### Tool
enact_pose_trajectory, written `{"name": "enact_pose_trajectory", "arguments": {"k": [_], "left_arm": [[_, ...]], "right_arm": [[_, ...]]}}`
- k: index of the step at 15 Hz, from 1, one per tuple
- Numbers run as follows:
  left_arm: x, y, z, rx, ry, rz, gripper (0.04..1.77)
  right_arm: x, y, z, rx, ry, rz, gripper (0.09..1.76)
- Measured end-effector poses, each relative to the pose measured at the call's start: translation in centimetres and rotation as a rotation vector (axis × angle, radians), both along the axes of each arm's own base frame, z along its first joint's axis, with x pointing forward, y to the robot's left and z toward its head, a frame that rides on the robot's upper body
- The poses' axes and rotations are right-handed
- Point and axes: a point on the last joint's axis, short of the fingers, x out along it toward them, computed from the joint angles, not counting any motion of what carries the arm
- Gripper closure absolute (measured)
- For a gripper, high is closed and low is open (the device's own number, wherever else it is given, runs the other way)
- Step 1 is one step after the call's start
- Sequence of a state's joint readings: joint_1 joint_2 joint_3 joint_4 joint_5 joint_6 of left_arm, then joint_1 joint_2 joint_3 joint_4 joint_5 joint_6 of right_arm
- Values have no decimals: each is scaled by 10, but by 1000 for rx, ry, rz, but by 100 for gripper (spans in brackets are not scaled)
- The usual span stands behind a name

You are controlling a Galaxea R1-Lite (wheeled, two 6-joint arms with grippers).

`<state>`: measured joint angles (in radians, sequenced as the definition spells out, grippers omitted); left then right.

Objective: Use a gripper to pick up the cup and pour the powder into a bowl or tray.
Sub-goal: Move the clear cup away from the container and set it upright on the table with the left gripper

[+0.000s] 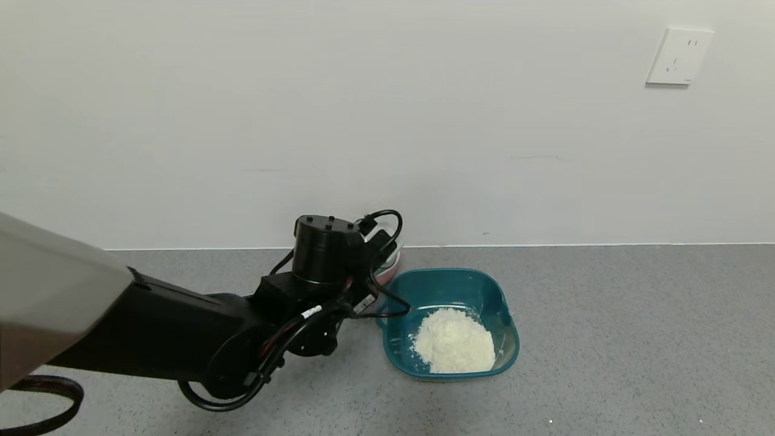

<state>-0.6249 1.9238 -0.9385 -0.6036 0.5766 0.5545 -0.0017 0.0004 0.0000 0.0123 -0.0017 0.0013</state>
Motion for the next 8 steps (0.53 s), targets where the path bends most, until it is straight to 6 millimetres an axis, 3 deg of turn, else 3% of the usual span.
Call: {"name": "enact_pose_trajectory", "arguments": {"k": [8], "left_arm": [[-19, 52, 18, -459, -20, 44, 50]], "right_arm": [[0, 0, 0, 0, 0, 0, 15]]}}
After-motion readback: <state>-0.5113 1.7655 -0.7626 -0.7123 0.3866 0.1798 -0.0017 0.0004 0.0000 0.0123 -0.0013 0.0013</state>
